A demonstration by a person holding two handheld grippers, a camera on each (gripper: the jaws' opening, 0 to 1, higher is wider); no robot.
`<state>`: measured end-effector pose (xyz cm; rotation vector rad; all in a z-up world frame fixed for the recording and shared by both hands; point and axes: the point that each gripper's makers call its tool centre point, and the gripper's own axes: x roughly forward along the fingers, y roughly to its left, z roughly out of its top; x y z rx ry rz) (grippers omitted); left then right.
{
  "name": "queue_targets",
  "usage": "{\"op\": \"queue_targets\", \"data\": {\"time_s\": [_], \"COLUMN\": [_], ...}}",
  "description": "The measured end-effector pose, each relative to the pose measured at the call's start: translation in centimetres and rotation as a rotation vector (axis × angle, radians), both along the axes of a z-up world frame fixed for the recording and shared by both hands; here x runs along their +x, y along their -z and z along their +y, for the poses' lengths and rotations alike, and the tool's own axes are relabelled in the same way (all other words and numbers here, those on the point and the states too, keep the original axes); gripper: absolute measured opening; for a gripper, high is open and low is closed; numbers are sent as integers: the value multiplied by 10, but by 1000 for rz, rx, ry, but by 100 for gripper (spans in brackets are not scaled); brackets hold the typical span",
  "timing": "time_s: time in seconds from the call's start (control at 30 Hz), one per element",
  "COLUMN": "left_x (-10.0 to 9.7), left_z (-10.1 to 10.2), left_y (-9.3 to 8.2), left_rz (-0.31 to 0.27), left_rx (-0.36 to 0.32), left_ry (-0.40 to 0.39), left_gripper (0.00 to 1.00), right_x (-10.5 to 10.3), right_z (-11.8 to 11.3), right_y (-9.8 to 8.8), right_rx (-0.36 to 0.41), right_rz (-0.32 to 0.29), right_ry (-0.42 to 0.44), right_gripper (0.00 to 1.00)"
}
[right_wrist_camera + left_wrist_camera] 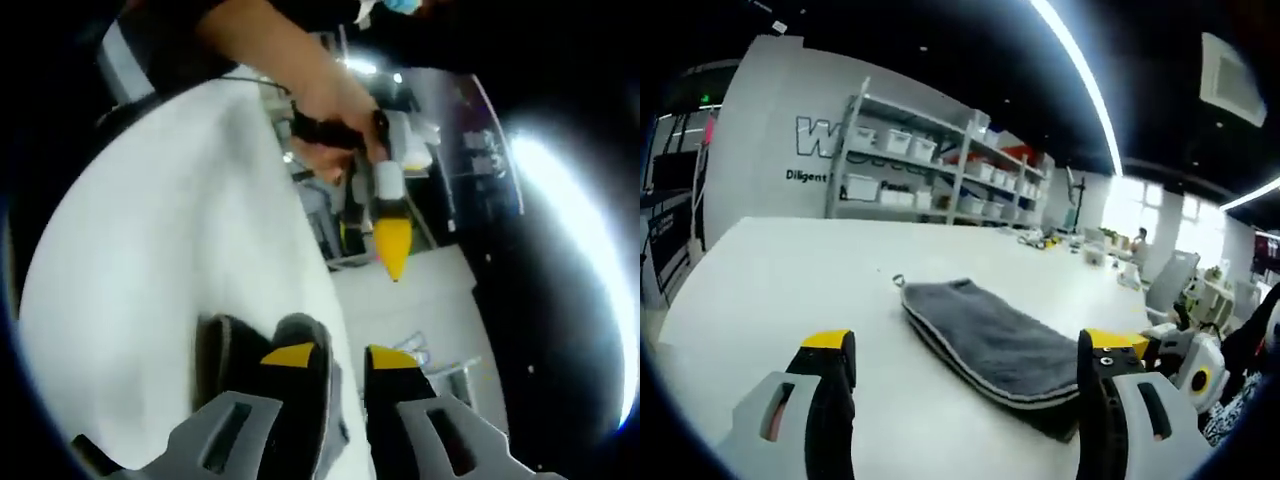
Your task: Open the folded towel by lifting each exposed corner and separating the folded layers until the towel lies flat within the target outline without major curled edges
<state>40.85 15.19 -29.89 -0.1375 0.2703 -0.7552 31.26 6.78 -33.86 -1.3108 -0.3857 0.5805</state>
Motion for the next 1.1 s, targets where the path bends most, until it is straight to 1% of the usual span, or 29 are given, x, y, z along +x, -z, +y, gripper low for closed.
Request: {"op": "queue_targets", "data": {"time_s": [0.07,0.1,0.13,0.17,0.2,0.23,0.27,0.3,0.33,0.37,0.4,0.43,0.47,0.5,0.57,0.6,0.67,0.77,0.83,0.9,0.97,1.03,1.1], "left_x": [8,13,16,20,25,38,48,57,64,70,77,85,93,99,110,115,122,132,135,140,145,151,155], "left_z": [-6,-10,-13,-20,-25,-30,-33,-37,-43,-48,-51,-52,-53,-53,-54,-54,-54,-55,-57,-59,-62,-68,-71], "left_y": [3,7,7,9,13,13,13,14,16,18,22,27,33,40,48,51,51,53,55,58,62,72,78], "left_rz": [33,67,70,66,93,115,137,157,188,226,258,283,285,298,319,345,362,379,407,412,435,463,484], "left_rx": [-5,-10,-7,10,24,12,3,-5,-29,-48,-66,-64,-46,-22,-17,-35,-64,-72,-93,-101,-119,-120,-119], "left_ry": [34,54,76,126,159,159,158,161,180,194,194,183,179,172,169,161,156,148,150,151,145,139,136], "left_gripper": [88,87,87,91,94,94,92,90,90,90,89,87,86,86,85,84,81,77,75,74,73,70,62], "right_x": [0,-1,-1,-2,-1,0,1,3,4,6,7,8,9,9,9,9,9,10,10,11,13,19,24], "right_z": [1,3,3,4,3,2,0,-1,-3,-6,-8,-9,-10,-11,-11,-11,-13,-15,-15,-16,-18,-24,-29], "right_y": [2,2,2,3,2,2,1,0,-1,-4,-6,-7,-8,-8,-9,-9,-10,-9,-9,-10,-13,-19,-19], "right_rx": [-4,1,3,17,25,32,53,88,117,135,145,154,159,168,174,176,180,184,184,191,233,303,321], "right_rz": [11,19,31,52,57,59,67,91,112,111,110,113,116,119,123,122,122,129,132,132,136,144,154], "right_ry": [-3,-8,-13,-15,-15,-11,-2,5,12,19,28,34,37,39,38,38,37,40,42,45,59,85,111], "right_gripper": [0,0,0,0,0,0,0,0,0,0,0,0,0,0,0,0,0,0,0,0,0,0,0]}}
